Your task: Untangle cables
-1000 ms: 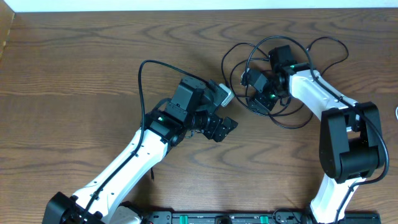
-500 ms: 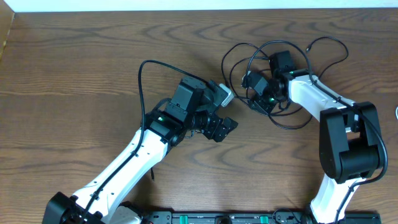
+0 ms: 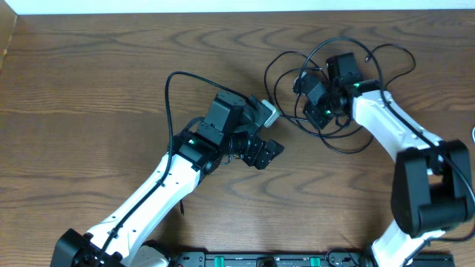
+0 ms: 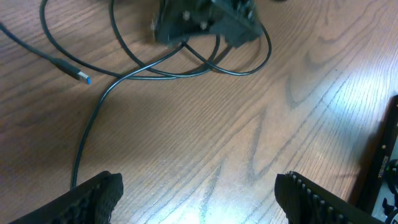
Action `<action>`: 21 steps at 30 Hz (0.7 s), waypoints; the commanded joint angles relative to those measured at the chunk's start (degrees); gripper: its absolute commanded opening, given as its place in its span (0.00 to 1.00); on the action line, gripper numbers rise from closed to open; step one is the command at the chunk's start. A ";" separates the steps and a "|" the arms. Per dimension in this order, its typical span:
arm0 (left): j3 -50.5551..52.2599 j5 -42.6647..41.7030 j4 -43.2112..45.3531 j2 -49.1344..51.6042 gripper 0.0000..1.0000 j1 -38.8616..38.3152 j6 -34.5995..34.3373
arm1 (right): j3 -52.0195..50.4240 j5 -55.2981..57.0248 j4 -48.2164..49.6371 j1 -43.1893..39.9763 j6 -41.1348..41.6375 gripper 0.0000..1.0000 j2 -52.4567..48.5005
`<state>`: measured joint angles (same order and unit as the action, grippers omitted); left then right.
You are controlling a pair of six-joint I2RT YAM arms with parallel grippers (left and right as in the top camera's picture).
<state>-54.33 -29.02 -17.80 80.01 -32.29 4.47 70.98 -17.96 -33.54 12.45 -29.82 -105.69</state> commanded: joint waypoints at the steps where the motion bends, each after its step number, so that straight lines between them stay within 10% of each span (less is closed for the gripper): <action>1: -0.15 -1.03 -0.15 0.02 0.84 0.13 -0.31 | 0.70 0.07 -0.09 -0.50 3.26 0.01 4.68; 8: -0.15 -1.05 -0.13 0.02 0.84 0.13 -0.31 | 0.50 3.54 -0.48 -0.50 2.78 0.55 3.54; 12: -0.15 -1.03 -0.13 0.02 0.84 0.13 -0.31 | 0.50 3.54 -0.26 -0.50 1.88 0.38 0.85; 21: -0.15 -1.03 -0.13 0.02 0.84 0.13 -0.31 | 0.50 4.52 0.94 -0.50 1.90 0.39 -3.85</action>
<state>-54.33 -29.52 -17.80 80.01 -32.29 4.45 71.09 -13.63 -32.86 12.45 -27.53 -108.22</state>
